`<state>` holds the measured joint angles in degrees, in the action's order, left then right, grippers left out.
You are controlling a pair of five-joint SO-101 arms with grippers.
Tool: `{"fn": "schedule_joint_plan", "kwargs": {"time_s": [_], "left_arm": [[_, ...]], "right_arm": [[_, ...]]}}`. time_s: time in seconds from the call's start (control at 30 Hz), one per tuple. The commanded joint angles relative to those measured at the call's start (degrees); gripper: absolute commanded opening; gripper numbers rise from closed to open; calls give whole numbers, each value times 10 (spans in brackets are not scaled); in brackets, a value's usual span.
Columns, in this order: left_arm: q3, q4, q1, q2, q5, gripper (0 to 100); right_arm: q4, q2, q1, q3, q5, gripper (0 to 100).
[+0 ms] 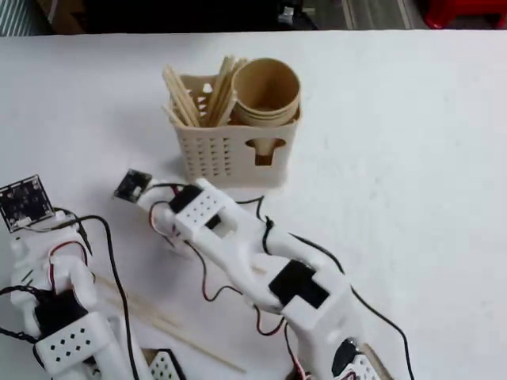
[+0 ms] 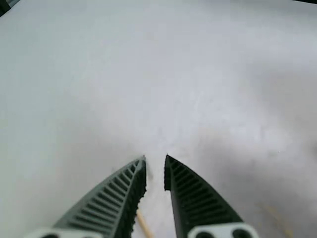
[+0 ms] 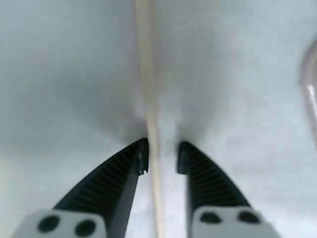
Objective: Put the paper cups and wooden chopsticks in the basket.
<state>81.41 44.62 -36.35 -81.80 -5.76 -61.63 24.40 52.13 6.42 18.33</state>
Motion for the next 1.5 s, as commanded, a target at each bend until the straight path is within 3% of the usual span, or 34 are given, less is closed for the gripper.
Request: {"fn": "schedule_joint_plan", "kwargs": {"time_s": [0.0,0.3,0.57,0.73,0.83,0.93,1.1,1.27,1.47], "left_arm": [[-3,-13,0,-8,3,80],[-3,-13,0,-8,3,80],[-6,-12,3,-8,3,80],[-32,-11,39,-5,-40,76],[-84,31,43,-4,-55,76],[-151,98,59,-4,-94,76],[-233,208,124,-4,-224,76],[-241,292,168,-4,-360,85],[-238,367,167,-3,-470,212]], "right_arm": [[-8,8,0,-9,8,26],[-45,-80,-2,38,3,18],[-48,-327,-79,174,2,18],[-24,-491,-114,276,1,18],[-22,-563,-135,328,-40,18],[-14,-607,-173,363,-71,18],[65,-636,-237,428,-76,18],[112,-639,-251,462,-76,18],[116,-635,-252,463,-76,18]]}}
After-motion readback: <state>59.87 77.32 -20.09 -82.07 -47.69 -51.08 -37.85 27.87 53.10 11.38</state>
